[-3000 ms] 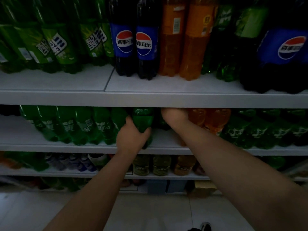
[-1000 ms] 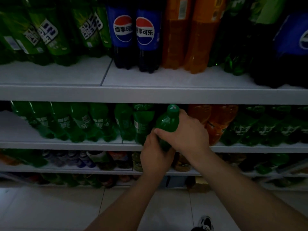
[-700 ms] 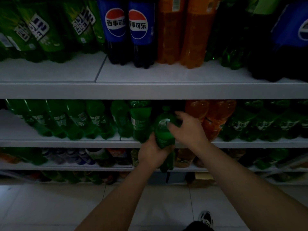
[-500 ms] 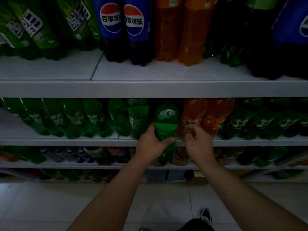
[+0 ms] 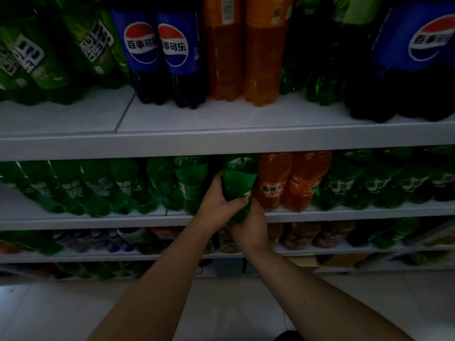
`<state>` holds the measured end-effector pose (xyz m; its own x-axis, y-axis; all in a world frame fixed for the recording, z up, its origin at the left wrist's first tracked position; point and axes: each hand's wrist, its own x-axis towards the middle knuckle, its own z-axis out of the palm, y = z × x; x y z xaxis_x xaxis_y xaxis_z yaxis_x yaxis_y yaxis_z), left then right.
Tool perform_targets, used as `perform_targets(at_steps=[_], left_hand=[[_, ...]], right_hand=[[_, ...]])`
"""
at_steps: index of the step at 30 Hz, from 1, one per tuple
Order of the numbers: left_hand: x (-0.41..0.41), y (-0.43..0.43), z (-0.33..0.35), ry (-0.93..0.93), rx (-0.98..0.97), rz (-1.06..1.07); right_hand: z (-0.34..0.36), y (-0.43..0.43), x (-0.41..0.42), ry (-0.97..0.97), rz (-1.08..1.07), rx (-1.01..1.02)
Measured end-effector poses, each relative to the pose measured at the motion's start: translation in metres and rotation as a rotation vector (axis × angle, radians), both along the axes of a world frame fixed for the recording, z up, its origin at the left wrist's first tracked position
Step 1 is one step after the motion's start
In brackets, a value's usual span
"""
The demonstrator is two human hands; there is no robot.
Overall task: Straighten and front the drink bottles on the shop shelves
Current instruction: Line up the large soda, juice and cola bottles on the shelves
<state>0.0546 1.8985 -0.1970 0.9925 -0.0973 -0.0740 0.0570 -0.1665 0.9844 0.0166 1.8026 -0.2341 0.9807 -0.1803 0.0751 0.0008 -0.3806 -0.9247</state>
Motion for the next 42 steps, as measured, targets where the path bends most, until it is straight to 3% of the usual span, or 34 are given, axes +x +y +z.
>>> perform_targets(at_steps=[6,9,12,18,23,27,33,36,40,42], left_hand=[[-0.010,-0.023,0.003,-0.082,0.516,0.236],[-0.009,-0.027,0.004,-0.047,0.620,0.334],[-0.004,-0.023,0.002,-0.077,0.555,0.360],[0.003,-0.013,-0.006,-0.143,0.412,0.245],[0.003,-0.010,-0.011,-0.111,0.422,0.167],[0.000,-0.016,-0.020,0.007,0.517,0.287],[0.000,-0.029,-0.024,-0.008,0.506,0.324],[-0.001,-0.031,-0.026,-0.016,0.522,0.344],[-0.008,-0.035,-0.027,-0.002,0.516,0.350],[-0.016,-0.040,-0.027,-0.023,0.505,0.340]], right_hand=[[-0.008,0.013,-0.001,0.121,-0.232,-0.008],[-0.007,0.021,0.002,0.187,-0.262,-0.092],[-0.004,0.025,0.006,0.274,-0.260,-0.281],[-0.014,0.013,0.001,0.247,-0.152,-0.216],[-0.018,0.013,0.008,0.296,-0.197,-0.266],[-0.017,0.017,0.010,0.252,-0.218,-0.222],[-0.025,-0.007,0.010,0.165,-0.159,-0.263],[-0.029,-0.038,-0.005,0.080,-0.299,-0.263],[-0.026,-0.097,-0.010,0.023,-0.579,-0.113],[-0.020,-0.118,-0.005,0.059,-0.558,-0.097]])
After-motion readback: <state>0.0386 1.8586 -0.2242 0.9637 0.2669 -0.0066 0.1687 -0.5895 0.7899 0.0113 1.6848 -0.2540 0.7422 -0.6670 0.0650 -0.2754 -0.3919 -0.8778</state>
